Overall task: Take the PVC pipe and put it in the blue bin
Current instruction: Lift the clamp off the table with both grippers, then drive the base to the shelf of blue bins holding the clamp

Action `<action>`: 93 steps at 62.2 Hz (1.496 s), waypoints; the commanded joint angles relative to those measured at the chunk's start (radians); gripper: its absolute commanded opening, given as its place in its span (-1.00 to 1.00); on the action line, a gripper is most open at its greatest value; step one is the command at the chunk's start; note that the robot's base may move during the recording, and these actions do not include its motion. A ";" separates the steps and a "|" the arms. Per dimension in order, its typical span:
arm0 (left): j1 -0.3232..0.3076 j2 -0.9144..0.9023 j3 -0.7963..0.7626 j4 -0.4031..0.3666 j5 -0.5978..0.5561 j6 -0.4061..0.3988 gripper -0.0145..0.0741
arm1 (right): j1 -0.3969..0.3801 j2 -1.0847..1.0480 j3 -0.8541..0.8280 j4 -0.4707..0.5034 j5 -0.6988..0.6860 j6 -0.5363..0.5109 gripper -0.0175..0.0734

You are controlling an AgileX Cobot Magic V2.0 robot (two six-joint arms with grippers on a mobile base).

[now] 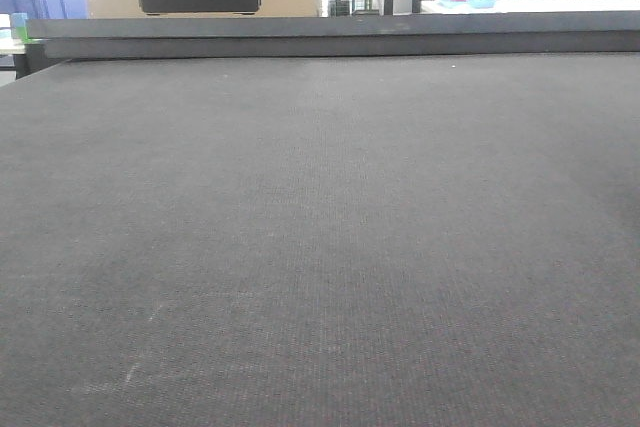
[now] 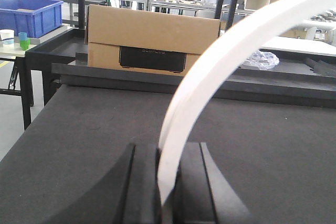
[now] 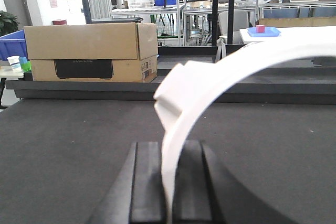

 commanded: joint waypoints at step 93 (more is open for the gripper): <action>0.002 -0.010 0.002 -0.009 -0.021 0.000 -0.92 | 0.001 -0.003 0.002 -0.009 -0.028 -0.008 -0.97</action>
